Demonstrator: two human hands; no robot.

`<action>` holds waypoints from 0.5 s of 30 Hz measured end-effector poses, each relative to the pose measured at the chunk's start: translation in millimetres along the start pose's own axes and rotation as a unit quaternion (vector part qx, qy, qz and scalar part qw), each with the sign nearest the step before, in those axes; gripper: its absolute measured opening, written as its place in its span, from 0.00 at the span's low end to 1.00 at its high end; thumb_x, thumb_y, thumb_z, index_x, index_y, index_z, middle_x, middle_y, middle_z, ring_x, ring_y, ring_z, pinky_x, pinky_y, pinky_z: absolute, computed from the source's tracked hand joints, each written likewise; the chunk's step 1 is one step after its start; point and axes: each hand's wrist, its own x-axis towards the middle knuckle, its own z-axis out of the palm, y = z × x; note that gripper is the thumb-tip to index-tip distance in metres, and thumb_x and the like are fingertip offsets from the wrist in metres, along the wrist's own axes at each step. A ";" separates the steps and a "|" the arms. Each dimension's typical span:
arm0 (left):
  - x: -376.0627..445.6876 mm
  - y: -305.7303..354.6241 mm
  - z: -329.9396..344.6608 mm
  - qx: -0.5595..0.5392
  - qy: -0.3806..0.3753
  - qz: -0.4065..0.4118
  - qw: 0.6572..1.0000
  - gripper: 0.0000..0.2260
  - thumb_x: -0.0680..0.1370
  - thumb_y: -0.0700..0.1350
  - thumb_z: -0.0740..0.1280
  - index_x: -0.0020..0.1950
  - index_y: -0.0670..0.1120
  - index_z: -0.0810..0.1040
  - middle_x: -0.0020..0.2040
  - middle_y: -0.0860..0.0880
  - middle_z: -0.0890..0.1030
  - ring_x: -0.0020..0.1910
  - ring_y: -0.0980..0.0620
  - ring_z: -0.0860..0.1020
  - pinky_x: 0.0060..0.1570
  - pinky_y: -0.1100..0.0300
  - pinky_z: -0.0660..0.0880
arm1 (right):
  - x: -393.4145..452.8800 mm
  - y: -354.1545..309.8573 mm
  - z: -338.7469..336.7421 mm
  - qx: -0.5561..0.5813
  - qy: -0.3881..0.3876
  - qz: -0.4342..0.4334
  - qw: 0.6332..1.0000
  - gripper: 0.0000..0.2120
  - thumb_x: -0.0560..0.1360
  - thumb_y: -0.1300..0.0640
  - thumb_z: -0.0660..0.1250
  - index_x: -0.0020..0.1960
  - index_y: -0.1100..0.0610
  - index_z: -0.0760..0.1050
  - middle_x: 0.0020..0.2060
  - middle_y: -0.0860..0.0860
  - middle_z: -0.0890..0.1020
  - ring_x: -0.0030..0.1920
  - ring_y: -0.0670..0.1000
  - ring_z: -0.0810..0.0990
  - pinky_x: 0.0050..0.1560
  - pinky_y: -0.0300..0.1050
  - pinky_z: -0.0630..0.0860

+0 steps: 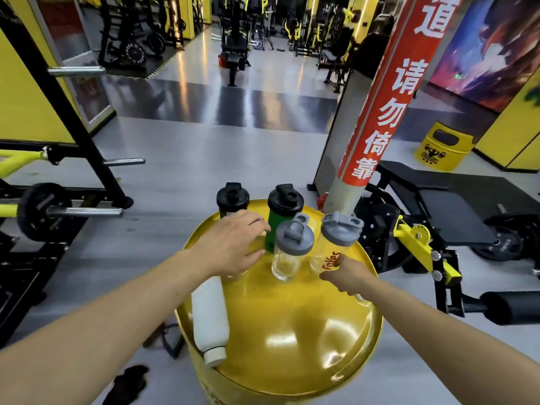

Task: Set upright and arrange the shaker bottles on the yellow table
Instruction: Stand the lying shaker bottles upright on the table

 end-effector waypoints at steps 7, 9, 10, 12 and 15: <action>-38.3 -34.2 -6.6 -0.002 -0.009 -0.034 0.999 0.18 0.76 0.54 0.68 0.63 0.48 0.75 0.60 0.51 0.78 0.60 0.49 0.74 0.60 0.54 0.73 | -21.8 -41.0 29.9 -0.112 -0.051 -0.059 0.991 0.20 0.75 0.45 0.66 0.36 0.61 0.78 0.34 0.59 0.83 0.32 0.55 0.78 0.35 0.45 0.75; -47.5 -42.8 -5.5 -0.004 -0.015 -0.046 0.999 0.18 0.77 0.53 0.68 0.65 0.48 0.75 0.61 0.50 0.77 0.61 0.49 0.74 0.60 0.56 0.72 | -30.7 -59.8 44.8 -0.160 -0.080 -0.119 0.977 0.21 0.77 0.44 0.64 0.38 0.61 0.79 0.39 0.62 0.85 0.35 0.55 0.78 0.38 0.47 0.74; -52.3 -46.9 -4.3 -0.003 -0.019 -0.051 0.999 0.19 0.77 0.53 0.67 0.65 0.48 0.75 0.62 0.50 0.77 0.62 0.49 0.74 0.60 0.56 0.72 | -35.6 -70.0 52.7 -0.179 -0.086 -0.151 0.968 0.21 0.77 0.43 0.64 0.40 0.61 0.79 0.42 0.62 0.85 0.38 0.56 0.79 0.40 0.48 0.74; -62.7 -54.5 -1.1 -0.002 -0.026 -0.062 0.998 0.19 0.77 0.54 0.66 0.65 0.48 0.75 0.62 0.50 0.77 0.62 0.49 0.74 0.60 0.55 0.72 | -43.2 -90.9 68.7 -0.213 -0.081 -0.213 0.950 0.18 0.77 0.43 0.64 0.49 0.58 0.80 0.46 0.57 0.84 0.46 0.57 0.80 0.45 0.50 0.76; -80.6 -65.1 5.1 -0.015 -0.037 -0.093 0.995 0.18 0.77 0.54 0.66 0.65 0.50 0.75 0.62 0.51 0.77 0.62 0.49 0.74 0.60 0.53 0.74 | -50.4 -121.0 93.2 -0.253 -0.070 -0.293 0.919 0.15 0.78 0.47 0.65 0.62 0.53 0.76 0.56 0.52 0.83 0.56 0.56 0.79 0.51 0.48 0.77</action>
